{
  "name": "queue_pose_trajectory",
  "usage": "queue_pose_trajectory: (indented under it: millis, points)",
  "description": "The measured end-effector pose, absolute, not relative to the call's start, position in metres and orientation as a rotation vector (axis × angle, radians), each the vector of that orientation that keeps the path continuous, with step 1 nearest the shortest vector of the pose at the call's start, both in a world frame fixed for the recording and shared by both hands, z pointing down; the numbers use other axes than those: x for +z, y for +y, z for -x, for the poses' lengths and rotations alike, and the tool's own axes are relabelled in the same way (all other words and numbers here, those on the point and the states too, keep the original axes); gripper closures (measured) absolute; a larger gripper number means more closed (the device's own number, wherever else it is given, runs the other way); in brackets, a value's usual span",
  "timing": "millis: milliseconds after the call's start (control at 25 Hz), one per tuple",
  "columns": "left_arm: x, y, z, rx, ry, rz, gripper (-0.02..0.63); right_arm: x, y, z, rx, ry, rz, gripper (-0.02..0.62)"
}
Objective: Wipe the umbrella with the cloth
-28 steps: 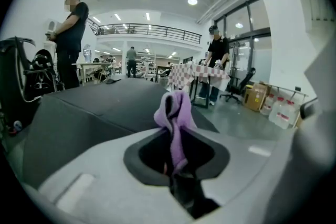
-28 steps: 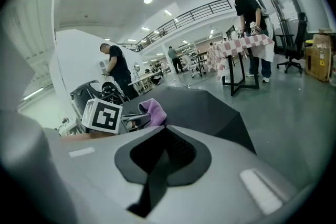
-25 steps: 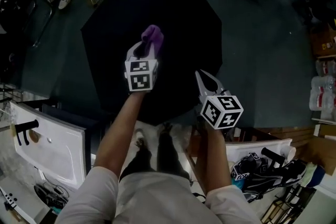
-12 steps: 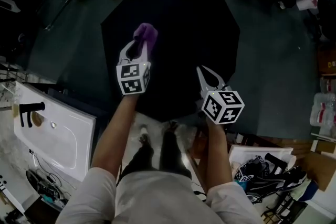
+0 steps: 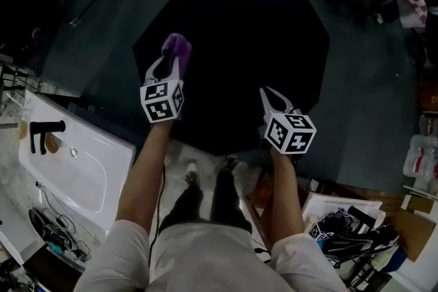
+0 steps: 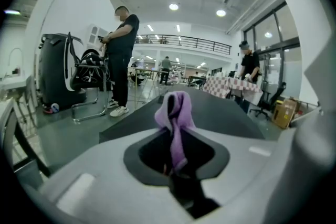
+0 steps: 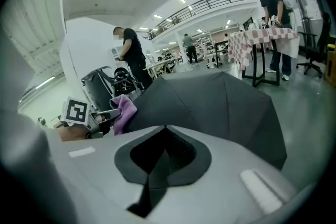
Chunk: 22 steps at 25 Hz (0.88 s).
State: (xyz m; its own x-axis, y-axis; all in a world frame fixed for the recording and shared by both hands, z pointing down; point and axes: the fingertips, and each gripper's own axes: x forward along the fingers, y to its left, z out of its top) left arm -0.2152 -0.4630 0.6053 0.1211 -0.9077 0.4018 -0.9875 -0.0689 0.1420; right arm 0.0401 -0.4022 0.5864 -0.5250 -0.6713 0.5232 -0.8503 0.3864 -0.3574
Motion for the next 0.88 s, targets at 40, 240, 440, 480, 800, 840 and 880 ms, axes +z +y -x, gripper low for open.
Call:
queue_pose_trajectory:
  millis: [40,240,440,480,800,840,880]
  points:
    - [0.610,-0.461,0.223,0.296,-1.843,-2.007,0.535,0.591,-0.404,-0.038,0.873,-2.347,-1.331,0.589]
    - [0.627,-0.451,0.269,0.318,-1.910,-1.868,0.535,0.605,-0.410,-0.029,0.886,-2.324,-1.314,0.591]
    - [0.626,-0.444,0.316,0.262,-1.995,-1.752,0.537,0.609,-0.410,-0.016,0.877,-2.327,-1.291,0.591]
    - [0.624,-0.443,0.322,0.256,-2.007,-1.747,0.537,0.609,-0.410,-0.012,0.875,-2.329,-1.286,0.591]
    - [0.590,-0.452,0.321,0.262,-2.055,-1.851,0.536,0.603,-0.406,-0.009,0.875,-2.341,-1.288,0.589]
    - [0.585,-0.456,0.315,0.259,-2.049,-1.875,0.535,0.602,-0.404,-0.011,0.876,-2.339,-1.295,0.589]
    - [0.578,-0.461,0.308,0.257,-2.039,-1.902,0.535,0.601,-0.403,-0.015,0.878,-2.337,-1.304,0.589]
